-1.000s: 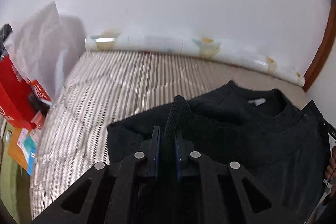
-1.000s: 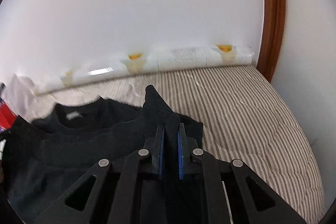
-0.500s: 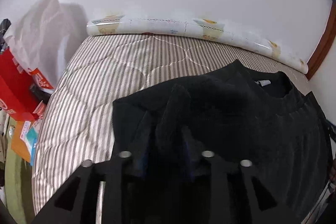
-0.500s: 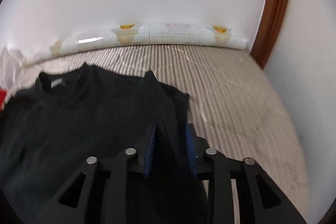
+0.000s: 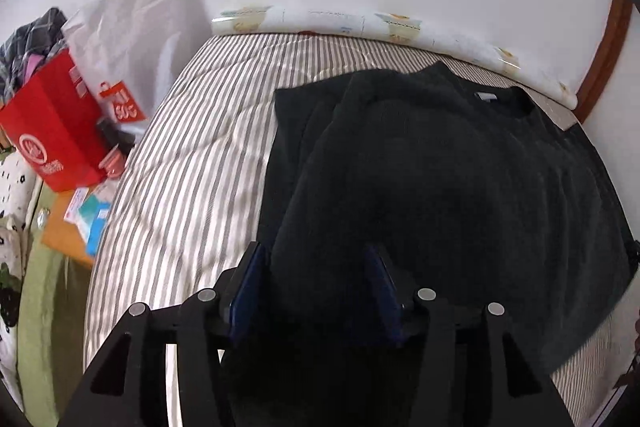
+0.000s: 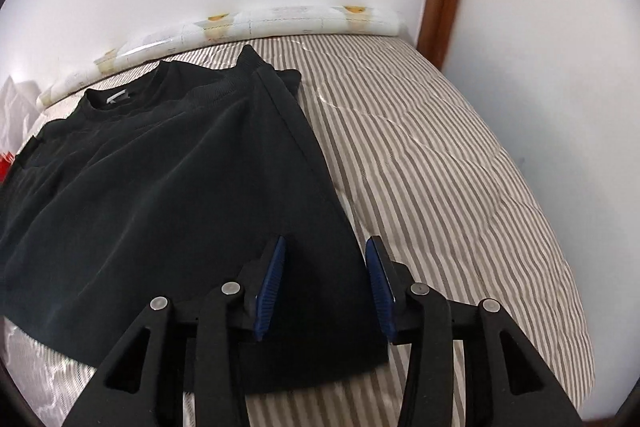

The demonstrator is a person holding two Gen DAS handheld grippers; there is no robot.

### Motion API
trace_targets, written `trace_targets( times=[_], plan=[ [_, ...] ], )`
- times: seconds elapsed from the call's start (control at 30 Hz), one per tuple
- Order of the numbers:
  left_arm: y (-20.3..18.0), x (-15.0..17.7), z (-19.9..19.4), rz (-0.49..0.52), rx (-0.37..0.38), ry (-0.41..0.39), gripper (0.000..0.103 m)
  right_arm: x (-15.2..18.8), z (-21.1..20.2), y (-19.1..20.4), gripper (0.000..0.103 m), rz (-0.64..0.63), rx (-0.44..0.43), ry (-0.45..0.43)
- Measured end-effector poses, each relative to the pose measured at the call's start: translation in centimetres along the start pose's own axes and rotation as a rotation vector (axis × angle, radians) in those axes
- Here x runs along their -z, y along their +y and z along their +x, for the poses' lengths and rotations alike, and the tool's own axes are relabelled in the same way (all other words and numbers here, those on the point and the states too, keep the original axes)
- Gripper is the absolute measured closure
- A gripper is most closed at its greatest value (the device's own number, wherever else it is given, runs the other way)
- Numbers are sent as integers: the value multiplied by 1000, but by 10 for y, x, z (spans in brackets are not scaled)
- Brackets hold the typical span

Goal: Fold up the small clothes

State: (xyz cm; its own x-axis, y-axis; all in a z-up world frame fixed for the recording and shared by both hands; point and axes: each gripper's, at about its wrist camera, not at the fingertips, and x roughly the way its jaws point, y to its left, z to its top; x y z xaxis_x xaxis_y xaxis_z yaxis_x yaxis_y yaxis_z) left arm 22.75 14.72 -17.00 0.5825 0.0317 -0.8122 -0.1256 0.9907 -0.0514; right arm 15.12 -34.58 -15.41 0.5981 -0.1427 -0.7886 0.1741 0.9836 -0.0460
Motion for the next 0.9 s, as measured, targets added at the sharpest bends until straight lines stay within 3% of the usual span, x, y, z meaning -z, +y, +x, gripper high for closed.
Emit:
trace_targets(
  times=[0.13,0.3,0.5,0.7,0.9],
  plan=[
    [14,23,-14,-14,9,14,52,3,-35,14,61,-32,58,-63],
    [34,54,-32,-46,39,9,52,-4,-70,49,59,-61,47,-143],
    [51,94,-56,-31,58,-11,48,-3,-75,118,57,-74,-75,-130],
    [74,126,-71,-32,68,-8,47,11,-73,208,55,-218,-154,-109],
    [87,136,-84,-28,104,-43,41,30,-74,288,55,-386,-244,-71]
  ],
)
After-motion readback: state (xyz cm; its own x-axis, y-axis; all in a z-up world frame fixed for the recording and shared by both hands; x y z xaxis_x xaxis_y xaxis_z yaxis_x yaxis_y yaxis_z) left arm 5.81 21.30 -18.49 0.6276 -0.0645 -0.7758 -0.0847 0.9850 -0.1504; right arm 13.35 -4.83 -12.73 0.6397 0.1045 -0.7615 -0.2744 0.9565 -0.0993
